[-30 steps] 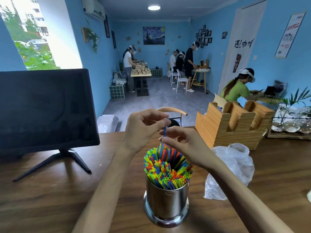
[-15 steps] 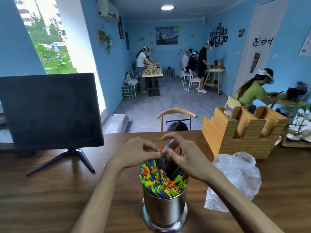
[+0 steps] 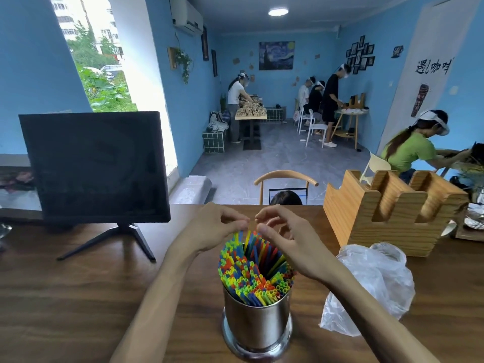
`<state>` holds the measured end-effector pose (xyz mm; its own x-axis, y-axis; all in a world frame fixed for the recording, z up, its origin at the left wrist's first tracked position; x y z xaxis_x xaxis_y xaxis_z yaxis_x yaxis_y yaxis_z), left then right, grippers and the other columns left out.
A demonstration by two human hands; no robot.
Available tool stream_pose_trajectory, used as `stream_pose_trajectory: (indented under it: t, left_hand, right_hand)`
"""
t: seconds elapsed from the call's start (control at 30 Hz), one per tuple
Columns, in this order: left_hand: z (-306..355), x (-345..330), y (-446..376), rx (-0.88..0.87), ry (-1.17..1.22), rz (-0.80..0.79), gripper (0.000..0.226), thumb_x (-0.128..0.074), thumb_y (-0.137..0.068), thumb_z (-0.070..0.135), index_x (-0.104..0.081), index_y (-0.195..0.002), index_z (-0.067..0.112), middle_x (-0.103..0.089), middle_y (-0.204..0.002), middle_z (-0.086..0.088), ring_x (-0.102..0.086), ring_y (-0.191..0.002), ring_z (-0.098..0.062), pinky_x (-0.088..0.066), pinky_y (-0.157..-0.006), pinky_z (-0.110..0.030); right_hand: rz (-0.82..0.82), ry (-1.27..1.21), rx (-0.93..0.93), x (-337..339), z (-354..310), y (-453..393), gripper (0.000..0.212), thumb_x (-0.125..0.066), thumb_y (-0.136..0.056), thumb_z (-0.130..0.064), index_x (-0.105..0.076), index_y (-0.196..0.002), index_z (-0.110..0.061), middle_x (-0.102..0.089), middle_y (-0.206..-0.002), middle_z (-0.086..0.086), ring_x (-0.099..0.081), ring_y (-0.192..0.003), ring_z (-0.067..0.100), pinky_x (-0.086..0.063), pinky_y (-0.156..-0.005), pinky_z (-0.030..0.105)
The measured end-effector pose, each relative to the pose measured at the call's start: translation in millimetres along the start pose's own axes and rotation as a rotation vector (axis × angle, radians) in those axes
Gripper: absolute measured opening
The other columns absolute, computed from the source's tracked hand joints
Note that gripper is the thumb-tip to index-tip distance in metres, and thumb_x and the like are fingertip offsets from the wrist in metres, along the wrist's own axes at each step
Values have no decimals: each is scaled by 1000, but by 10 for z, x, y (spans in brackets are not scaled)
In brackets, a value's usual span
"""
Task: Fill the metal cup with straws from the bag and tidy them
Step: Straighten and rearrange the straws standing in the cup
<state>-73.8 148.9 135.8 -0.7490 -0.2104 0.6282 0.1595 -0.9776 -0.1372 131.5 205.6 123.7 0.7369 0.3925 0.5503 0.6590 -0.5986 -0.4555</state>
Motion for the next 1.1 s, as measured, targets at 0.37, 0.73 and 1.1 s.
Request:
stream_pose_trajectory:
  t: [0.37,0.73,1.1]
  left_hand:
    - [628,245,150,-432,382,502,12,-82,-84,20,-78,-91,29,-79,-89,10,-76,-87,-8,-54,-79,-14]
    - [449,384,330,-290,673,547,11,-84,-76,30,-77,-82,23,-80,-88,-7,-76,-82,-14,-55,-76,-20]
    - [-21,-58,296,76,17,177,10,-84,-81,40,-76,-80,46,-75,-82,22,-66,-85,9,-47,-63,-7]
  right_hand:
    - [-141,-98,-34,-24,-69,-100,40,-54,-100,-55,-53,-138,-43,-63,-129,-28,-56,-122,-7,-45,-98,20]
    - [282,-798,-128,599,-92,33,4,-71,-80,-20,-74,-81,-19,-74,-76,15,-69,-60,18,-49,-50,20]
    - [457,-629,7,734,-202,-78,15,-63,-88,-29,-68,-91,-15,-74,-81,2,-72,-74,14,-57,-60,24]
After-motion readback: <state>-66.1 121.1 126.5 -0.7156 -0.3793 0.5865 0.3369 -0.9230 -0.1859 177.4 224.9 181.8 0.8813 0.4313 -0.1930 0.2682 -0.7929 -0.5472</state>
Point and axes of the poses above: each hand's wrist, its own y-axis away from the middle knuckle, its own x-axis out of the back of the hand, z = x × y, the point moved 2 cm from there along -y, towards the middle knuckle
